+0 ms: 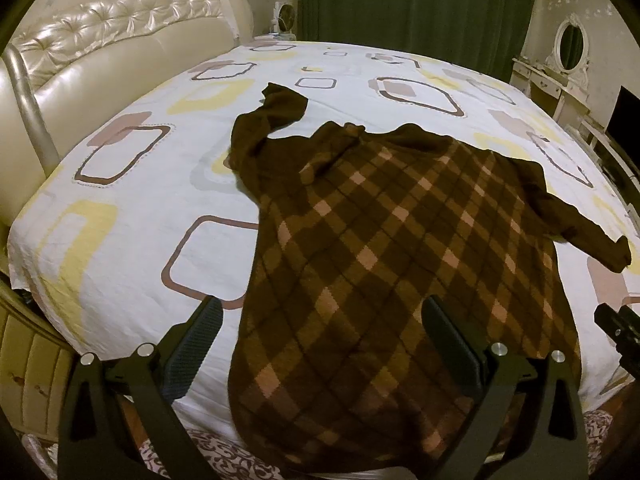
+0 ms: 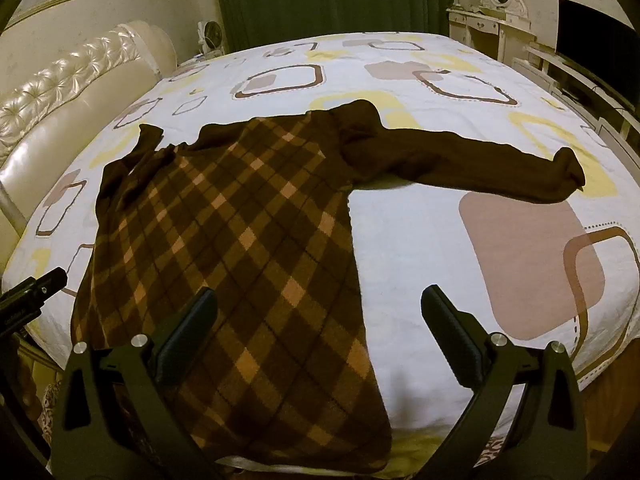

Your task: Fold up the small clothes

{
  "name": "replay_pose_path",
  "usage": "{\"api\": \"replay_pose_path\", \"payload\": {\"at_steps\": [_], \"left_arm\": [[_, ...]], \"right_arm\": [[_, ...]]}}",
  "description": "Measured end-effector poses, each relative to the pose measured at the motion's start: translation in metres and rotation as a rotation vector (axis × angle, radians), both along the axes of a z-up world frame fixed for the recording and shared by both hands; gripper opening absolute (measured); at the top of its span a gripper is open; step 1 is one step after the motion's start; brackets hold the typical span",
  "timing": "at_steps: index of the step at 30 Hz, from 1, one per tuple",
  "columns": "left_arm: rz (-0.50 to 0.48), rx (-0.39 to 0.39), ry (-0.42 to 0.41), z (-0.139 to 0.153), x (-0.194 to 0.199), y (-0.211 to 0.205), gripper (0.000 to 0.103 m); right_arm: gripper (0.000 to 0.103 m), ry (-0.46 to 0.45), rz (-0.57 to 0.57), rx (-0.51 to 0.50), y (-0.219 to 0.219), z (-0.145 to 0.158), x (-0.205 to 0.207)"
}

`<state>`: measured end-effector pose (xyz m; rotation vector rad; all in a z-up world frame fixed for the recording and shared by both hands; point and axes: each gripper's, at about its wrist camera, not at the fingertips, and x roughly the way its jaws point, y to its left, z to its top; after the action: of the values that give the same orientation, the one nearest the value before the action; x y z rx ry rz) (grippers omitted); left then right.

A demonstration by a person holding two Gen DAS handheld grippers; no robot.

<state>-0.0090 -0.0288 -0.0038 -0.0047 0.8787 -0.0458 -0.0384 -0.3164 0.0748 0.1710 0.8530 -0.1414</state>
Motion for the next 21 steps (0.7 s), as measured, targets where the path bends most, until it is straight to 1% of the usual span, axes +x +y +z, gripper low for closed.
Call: {"api": "replay_pose_path", "payload": {"at_steps": [21], "left_arm": [[-0.009,-0.013,0.004,-0.0028,-0.0019,-0.0046,0.099]], "right_arm": [[0.101,0.025,0.02,0.007,0.006,-0.0076,0.0011]]}}
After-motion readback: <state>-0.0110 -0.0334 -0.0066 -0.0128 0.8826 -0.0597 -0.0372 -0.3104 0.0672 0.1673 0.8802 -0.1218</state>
